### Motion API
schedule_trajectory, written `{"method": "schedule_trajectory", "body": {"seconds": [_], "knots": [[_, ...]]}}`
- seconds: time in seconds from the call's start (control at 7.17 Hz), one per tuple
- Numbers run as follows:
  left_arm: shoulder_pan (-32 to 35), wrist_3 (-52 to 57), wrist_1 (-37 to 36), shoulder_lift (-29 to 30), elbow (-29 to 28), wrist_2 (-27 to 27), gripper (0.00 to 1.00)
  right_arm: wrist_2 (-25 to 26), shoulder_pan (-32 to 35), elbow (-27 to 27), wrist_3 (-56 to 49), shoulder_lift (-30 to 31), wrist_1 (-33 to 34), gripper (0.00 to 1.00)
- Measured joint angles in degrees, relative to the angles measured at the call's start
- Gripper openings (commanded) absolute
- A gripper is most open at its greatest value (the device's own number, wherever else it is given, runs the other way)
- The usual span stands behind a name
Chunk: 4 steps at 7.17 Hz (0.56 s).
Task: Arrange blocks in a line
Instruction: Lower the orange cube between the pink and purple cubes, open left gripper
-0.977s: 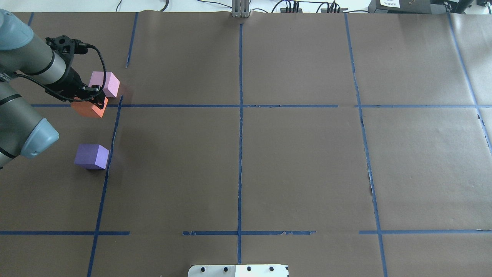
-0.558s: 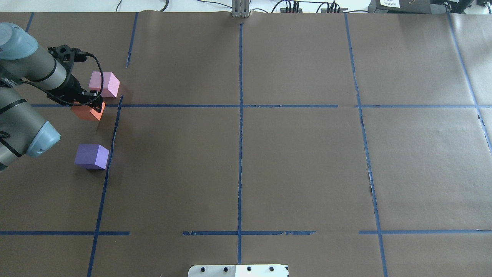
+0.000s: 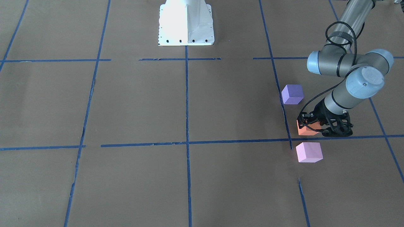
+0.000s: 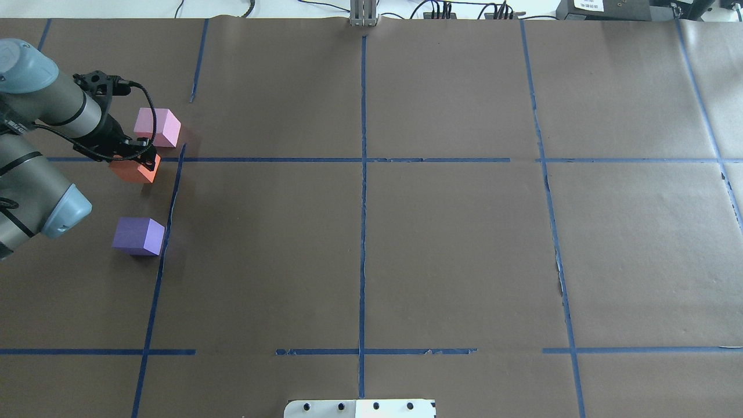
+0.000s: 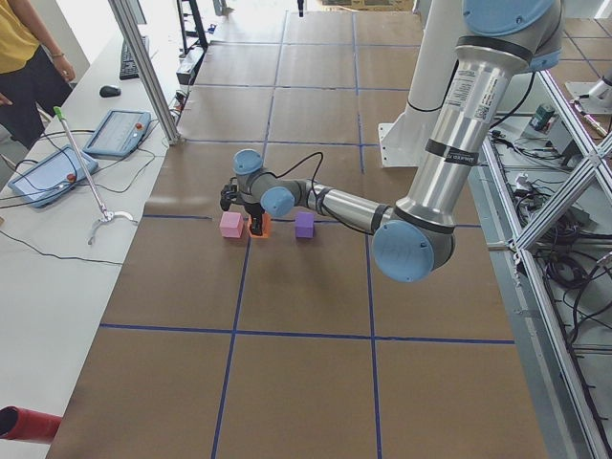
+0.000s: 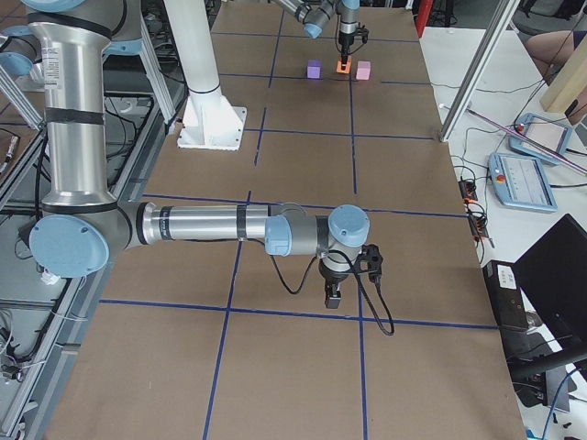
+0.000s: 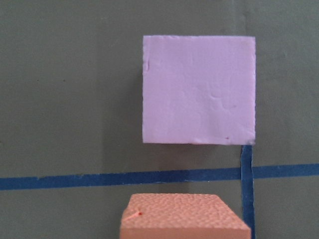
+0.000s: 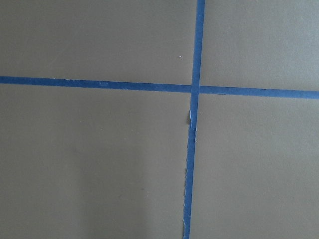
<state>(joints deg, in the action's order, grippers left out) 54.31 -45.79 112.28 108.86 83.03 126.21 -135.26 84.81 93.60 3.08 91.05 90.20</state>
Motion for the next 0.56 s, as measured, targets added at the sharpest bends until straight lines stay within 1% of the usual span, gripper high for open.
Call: {"method": "schedule_trajectory", "body": {"seconds": [0.56], "knots": [[-1.05, -1.86, 1.32, 0.12, -0.78, 1.18, 0.23, 0.0, 0.0, 0.0, 0.0, 0.0, 0.01, 1.0]]}}
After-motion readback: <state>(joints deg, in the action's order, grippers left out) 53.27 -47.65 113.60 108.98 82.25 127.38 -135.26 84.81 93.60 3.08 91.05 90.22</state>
